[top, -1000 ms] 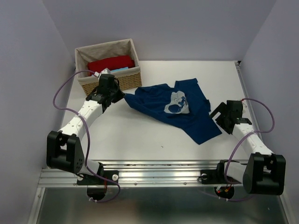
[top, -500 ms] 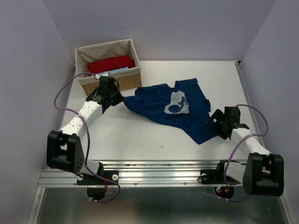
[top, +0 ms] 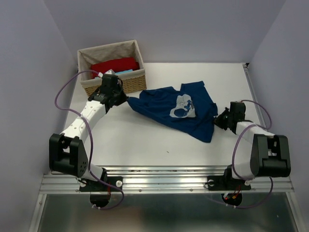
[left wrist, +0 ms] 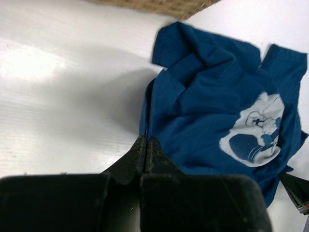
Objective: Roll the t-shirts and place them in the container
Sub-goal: Flatten out the T-shirt at the center of the board.
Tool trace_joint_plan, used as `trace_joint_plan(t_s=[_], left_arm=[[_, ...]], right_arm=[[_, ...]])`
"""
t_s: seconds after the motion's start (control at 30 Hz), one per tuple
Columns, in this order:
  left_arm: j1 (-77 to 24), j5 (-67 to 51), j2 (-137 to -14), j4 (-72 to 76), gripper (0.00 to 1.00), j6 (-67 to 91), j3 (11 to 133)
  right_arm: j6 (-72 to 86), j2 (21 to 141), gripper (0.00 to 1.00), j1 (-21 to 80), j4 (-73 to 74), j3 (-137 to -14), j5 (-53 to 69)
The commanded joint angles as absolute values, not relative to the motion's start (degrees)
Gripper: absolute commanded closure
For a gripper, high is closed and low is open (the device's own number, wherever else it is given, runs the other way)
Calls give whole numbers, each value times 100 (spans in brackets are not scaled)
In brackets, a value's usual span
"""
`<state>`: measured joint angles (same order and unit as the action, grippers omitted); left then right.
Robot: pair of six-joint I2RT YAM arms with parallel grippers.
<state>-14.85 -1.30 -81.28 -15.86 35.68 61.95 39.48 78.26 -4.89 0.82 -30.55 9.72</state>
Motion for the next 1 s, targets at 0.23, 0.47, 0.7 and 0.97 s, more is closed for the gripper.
trace_joint_plan(t_s=[0.23, 0.47, 0.7, 0.97], left_arm=[[-1283, -62, -9403, -2582, 100, 3016, 10696], [-1028, 26, -9212, -2778, 100, 2839, 11630], [-1019, -711, -7334, -1873, 100, 2882, 8345], [-1011, -1046, -6223, -1415, 100, 3217, 4932]], right_arm=[[3771, 8393, 99, -615, 964, -7844, 853], [3568, 7306, 99, -615, 1441, -8510, 378], [3612, 5302, 99, -615, 2721, -5725, 483], [4227, 4254, 0, -615, 3410, -3472, 1029]])
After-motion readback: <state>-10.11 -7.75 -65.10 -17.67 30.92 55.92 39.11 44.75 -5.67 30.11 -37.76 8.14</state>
